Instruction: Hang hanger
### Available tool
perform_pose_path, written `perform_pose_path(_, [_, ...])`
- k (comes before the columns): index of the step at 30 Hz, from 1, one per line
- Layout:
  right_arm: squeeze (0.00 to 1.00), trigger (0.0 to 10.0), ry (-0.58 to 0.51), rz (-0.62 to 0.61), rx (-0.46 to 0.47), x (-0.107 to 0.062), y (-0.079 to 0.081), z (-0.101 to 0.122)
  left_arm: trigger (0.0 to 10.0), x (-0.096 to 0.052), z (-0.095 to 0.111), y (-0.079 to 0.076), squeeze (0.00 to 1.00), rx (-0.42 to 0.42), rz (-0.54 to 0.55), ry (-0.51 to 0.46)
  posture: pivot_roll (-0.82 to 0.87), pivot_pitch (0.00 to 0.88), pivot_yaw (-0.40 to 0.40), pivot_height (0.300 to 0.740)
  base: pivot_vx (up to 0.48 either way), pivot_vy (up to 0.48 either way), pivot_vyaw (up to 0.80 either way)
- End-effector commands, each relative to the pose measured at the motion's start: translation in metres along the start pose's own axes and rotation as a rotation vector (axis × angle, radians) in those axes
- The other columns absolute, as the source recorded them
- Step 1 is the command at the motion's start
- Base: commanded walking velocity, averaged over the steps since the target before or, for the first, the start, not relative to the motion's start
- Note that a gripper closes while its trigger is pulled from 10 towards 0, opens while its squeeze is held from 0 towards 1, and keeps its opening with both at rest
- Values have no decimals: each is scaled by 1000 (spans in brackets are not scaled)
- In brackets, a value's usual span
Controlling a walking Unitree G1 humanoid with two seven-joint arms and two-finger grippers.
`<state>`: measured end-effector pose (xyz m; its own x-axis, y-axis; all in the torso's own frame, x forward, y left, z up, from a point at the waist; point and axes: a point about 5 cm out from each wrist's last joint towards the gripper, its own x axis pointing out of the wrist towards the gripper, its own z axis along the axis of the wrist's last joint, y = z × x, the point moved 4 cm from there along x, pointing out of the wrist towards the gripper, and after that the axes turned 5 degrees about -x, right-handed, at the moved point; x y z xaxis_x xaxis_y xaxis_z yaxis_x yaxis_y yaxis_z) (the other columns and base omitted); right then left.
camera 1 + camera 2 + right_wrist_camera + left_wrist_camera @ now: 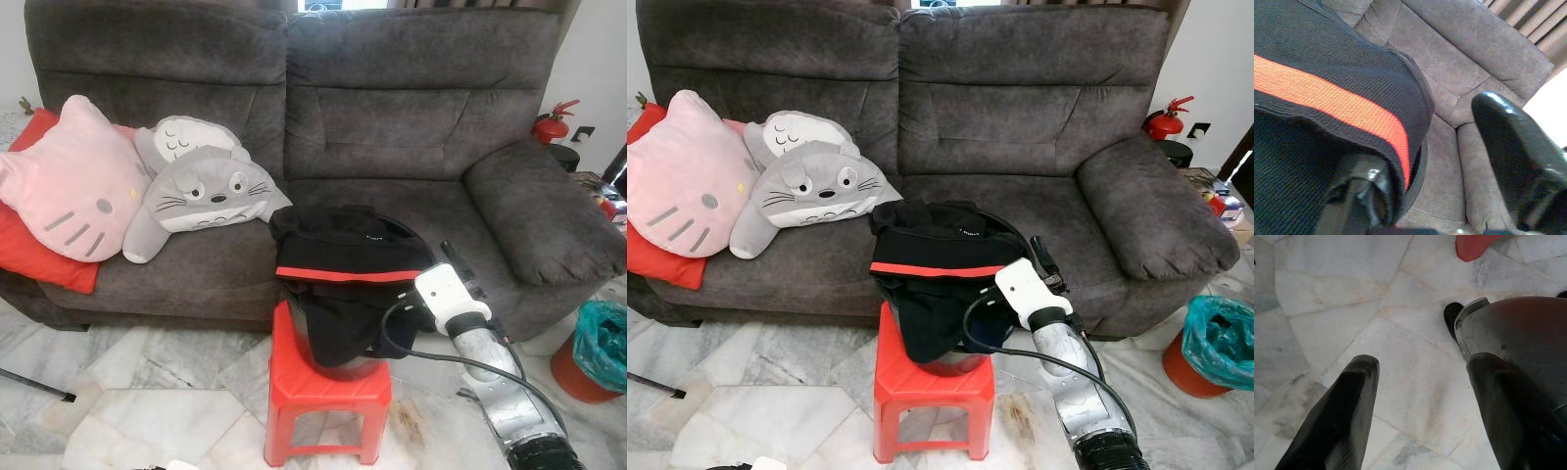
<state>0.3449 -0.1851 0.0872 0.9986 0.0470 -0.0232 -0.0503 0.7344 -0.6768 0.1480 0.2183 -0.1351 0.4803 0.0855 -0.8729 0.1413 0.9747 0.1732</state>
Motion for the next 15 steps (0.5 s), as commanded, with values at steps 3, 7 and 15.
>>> perform_pose_path(3, [0,0,3,16,0,0,2,-2,10000,-1,-4,1,0,23,-2,8,-117,0,-22,740,0,0,0])
perform_pose_path(7, [0,0,9,13,-4,0,2,-2,10000,-1,-4,2,0,23,-2,10,-117,0,-22,740,0,0,0])
perform_pose_path(15, [0,0,12,14,-6,1,3,-3,10000,-1,-4,1,0,25,-3,10,-112,0,-24,740,0,0,0])
